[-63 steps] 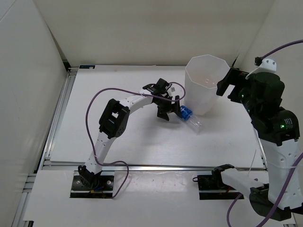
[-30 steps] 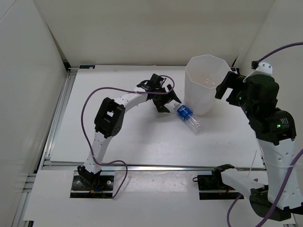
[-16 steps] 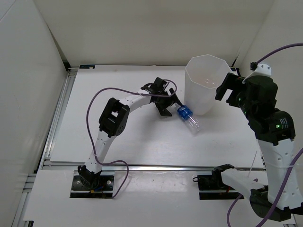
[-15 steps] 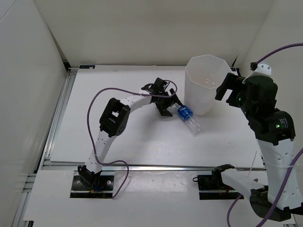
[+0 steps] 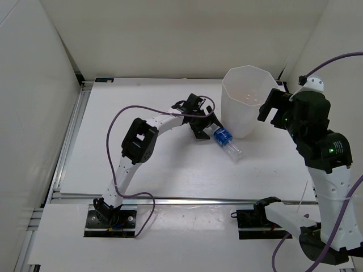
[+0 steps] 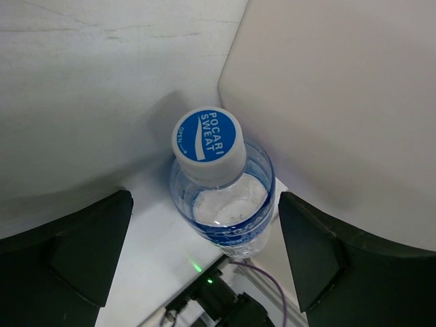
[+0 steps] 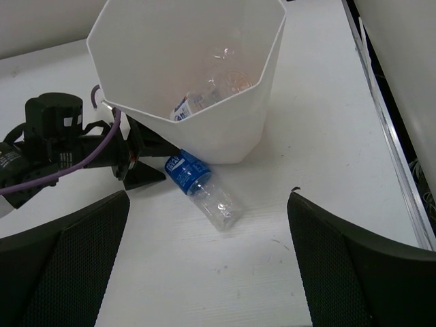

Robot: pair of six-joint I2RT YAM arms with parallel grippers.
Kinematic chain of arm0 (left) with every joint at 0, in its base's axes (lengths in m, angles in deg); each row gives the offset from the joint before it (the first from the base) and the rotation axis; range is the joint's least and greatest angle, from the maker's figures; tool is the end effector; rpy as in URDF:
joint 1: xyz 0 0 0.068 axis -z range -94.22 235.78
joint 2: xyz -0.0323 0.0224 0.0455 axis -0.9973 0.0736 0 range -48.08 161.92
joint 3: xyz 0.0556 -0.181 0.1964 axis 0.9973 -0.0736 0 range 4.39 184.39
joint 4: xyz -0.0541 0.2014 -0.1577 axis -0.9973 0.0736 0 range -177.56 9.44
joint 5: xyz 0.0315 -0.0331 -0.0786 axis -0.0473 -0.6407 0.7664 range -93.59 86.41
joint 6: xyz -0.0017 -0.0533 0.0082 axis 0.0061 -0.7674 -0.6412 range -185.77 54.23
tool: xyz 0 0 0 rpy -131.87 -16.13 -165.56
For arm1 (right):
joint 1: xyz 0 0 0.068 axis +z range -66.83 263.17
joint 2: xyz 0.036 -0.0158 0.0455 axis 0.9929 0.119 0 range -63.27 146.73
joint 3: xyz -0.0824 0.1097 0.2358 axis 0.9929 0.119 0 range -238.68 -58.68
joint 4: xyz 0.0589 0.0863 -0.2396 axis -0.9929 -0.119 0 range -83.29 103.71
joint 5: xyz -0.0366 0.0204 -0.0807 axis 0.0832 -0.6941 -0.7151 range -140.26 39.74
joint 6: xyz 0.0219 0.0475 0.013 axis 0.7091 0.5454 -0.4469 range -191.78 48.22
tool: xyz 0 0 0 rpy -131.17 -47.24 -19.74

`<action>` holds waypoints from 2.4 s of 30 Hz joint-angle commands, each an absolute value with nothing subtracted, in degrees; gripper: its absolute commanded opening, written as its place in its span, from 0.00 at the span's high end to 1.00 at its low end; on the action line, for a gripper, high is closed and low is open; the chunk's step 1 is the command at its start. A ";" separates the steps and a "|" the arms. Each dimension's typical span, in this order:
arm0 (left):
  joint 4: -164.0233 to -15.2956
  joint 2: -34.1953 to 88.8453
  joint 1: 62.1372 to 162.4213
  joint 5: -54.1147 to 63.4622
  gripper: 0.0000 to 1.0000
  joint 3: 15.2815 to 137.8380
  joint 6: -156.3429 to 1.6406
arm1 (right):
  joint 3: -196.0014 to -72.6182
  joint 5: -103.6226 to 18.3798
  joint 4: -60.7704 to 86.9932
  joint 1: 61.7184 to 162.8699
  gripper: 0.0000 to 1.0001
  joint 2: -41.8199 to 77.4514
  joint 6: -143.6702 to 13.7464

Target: Put the plastic bottles in the bin

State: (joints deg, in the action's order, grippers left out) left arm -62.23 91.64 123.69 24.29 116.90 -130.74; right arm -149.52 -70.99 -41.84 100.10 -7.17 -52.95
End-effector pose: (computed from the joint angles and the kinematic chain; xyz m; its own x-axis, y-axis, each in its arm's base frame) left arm 0.4086 -0.3393 0.1419 -0.9604 -0.2672 0.0789 -0.2427 0.6630 -0.7082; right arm 0.1378 0.0287 0.4835 -0.3073 0.2220 -0.9254 0.1513 0.9714 0.1828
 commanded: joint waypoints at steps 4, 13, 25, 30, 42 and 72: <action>-63.39 93.69 124.28 25.68 0.00 118.47 -132.48 | -148.59 -71.97 -40.87 99.87 0.00 -7.89 -54.29; -63.39 95.53 124.28 26.82 0.00 119.00 -134.77 | -147.97 -71.97 -41.40 99.87 0.00 -8.42 -54.29; -63.39 96.06 124.80 28.49 0.11 116.63 -135.29 | -147.97 -72.50 -41.40 99.87 0.00 -8.42 -54.29; -63.39 96.06 124.80 29.02 0.20 114.52 -135.29 | -147.97 -73.03 -41.93 99.87 0.00 -8.42 -54.29; -63.39 87.56 122.88 30.16 0.46 103.72 -129.69 | -147.97 -73.55 -42.54 99.87 0.00 -8.95 -52.53; -54.16 59.57 112.23 15.76 0.60 135.24 -107.17 | -151.66 -73.03 -42.10 99.87 0.00 -8.25 -49.54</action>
